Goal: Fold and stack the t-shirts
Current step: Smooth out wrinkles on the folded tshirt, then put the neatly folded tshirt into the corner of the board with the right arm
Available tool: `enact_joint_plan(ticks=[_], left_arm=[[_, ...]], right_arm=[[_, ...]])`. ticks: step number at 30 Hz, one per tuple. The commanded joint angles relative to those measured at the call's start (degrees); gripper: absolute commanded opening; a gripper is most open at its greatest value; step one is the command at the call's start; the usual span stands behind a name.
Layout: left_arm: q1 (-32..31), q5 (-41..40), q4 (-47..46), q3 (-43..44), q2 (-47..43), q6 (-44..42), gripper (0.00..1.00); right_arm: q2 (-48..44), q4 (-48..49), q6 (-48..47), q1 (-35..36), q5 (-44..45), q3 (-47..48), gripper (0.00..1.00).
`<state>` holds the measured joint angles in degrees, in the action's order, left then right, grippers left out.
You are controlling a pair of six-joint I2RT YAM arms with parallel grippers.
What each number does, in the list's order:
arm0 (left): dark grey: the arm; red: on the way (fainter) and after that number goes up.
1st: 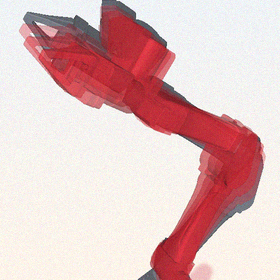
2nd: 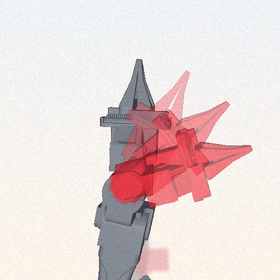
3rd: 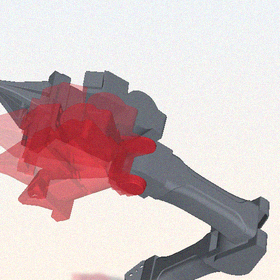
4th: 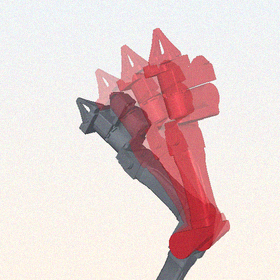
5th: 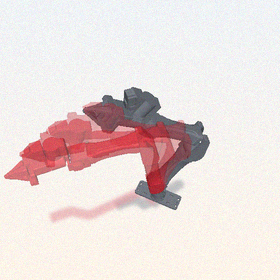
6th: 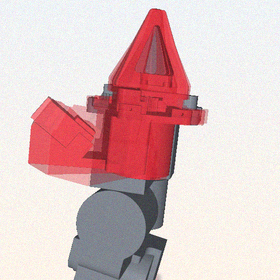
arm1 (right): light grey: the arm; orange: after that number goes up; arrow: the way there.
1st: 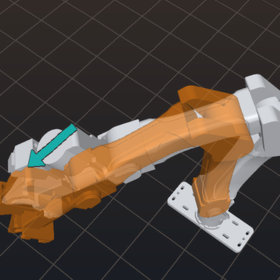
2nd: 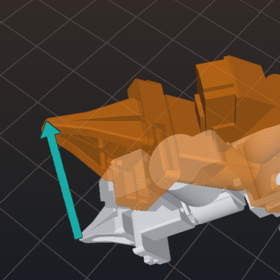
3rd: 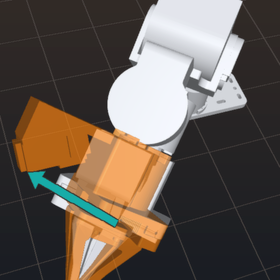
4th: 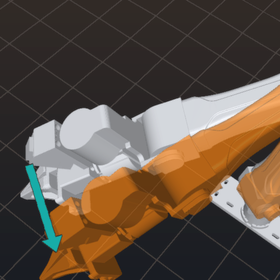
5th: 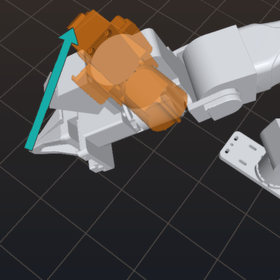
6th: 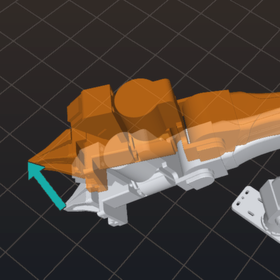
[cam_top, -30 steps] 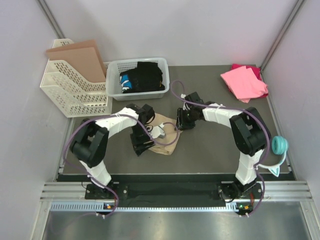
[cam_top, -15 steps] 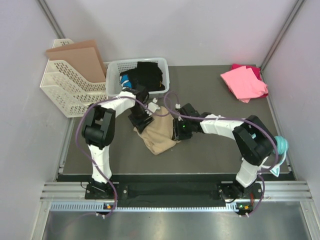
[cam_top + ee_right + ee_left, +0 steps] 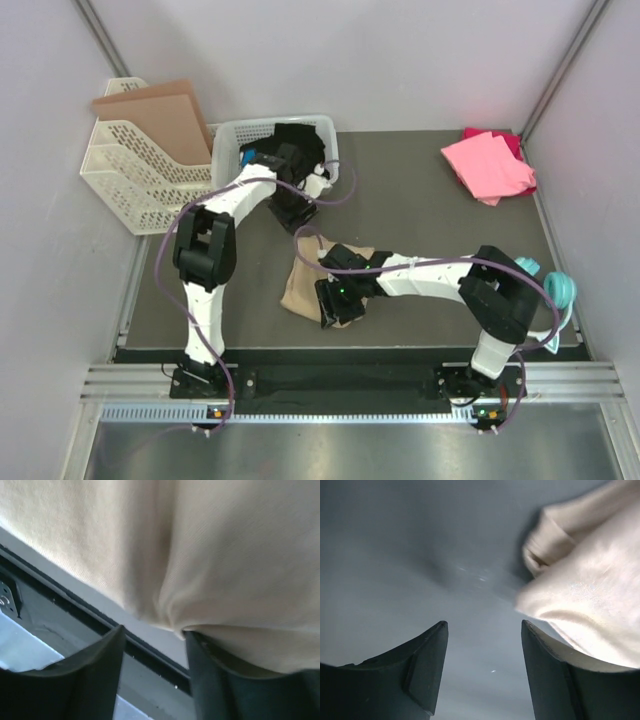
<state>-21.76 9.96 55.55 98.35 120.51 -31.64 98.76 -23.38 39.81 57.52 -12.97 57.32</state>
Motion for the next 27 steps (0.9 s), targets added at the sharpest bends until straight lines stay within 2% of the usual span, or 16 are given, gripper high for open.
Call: enact_joint_plan(ticks=[1, 4, 5, 9, 10, 14, 19, 27], left_arm=[[2.42, 0.86, 2.98, 9.22, -4.22, -0.35, 0.66], [5.32, 0.77, 4.92, 11.95, -10.19, -0.62, 0.68], [6.54, 0.68, 5.79, 11.96, -13.86, -0.62, 0.69], [7.26, 3.91, 7.99, 7.40, -23.11, -0.62, 0.71], [6.56, 6.80, 8.69, 4.34, -24.87, -0.88, 0.72], [0.85, 8.23, 11.68, -3.32, -29.97, -1.50, 0.72], [-6.35, 7.89, 11.16, -12.11, -29.63, -1.41, 0.71], [-8.56, 9.55, 6.95, -15.28, -22.25, 0.17, 0.68]], right_arm=[[-0.84, -11.59, -3.24, -0.90, -0.21, 3.41, 0.62], [-6.37, -13.09, -6.75, -7.49, -0.39, 2.18, 0.66], [-7.87, -13.19, -8.85, -11.94, -0.82, 1.83, 0.67], [-13.50, -11.70, -13.79, -23.83, -6.95, 2.36, 0.69], [-13.59, -9.43, -14.49, -28.12, -8.89, 2.10, 0.71], [-9.39, -1.33, -16.17, -36.57, -20.58, 0.43, 0.77], [0.19, 7.98, -14.85, -40.55, -27.19, -0.72, 0.77], [6.71, 14.22, -13.80, -42.05, -30.44, -2.47, 0.75]])
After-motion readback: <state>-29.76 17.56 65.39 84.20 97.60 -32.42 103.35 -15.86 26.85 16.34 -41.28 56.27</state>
